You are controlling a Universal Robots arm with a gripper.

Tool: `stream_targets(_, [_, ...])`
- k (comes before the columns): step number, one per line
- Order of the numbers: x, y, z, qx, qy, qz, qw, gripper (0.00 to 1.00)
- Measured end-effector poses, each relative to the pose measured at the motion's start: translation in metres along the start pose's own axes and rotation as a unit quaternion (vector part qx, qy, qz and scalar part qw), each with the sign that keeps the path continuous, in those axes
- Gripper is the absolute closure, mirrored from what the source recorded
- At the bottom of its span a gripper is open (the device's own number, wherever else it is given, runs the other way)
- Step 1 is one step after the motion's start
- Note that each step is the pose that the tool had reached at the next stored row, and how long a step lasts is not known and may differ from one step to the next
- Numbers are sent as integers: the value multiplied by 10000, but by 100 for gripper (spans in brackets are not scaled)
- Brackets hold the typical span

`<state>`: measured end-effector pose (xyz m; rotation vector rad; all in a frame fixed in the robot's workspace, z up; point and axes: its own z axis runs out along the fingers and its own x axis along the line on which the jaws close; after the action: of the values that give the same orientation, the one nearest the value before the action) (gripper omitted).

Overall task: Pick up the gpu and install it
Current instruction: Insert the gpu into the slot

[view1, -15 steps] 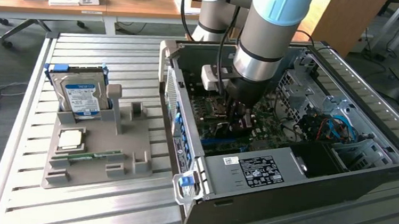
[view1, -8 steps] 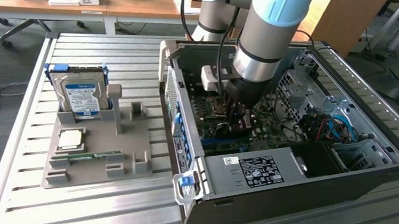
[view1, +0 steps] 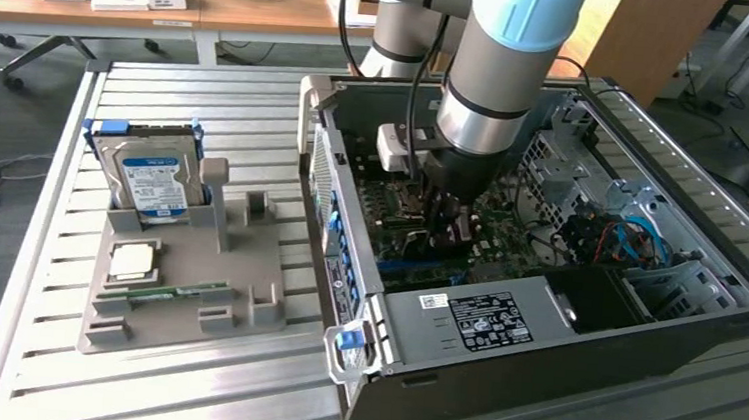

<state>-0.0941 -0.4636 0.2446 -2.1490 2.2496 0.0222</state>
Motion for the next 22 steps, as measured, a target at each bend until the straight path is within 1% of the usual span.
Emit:
stream_targets(6, [0, 0, 0, 0, 0, 0, 10000, 73])
stream_targets(13, [0, 3, -6, 2, -6, 0, 10000, 73])
stream_targets(19, [0, 15, -6, 16, -12, -2, 10000, 73])
stream_targets(22, [1, 22, 2, 35, -13, 0, 10000, 73])
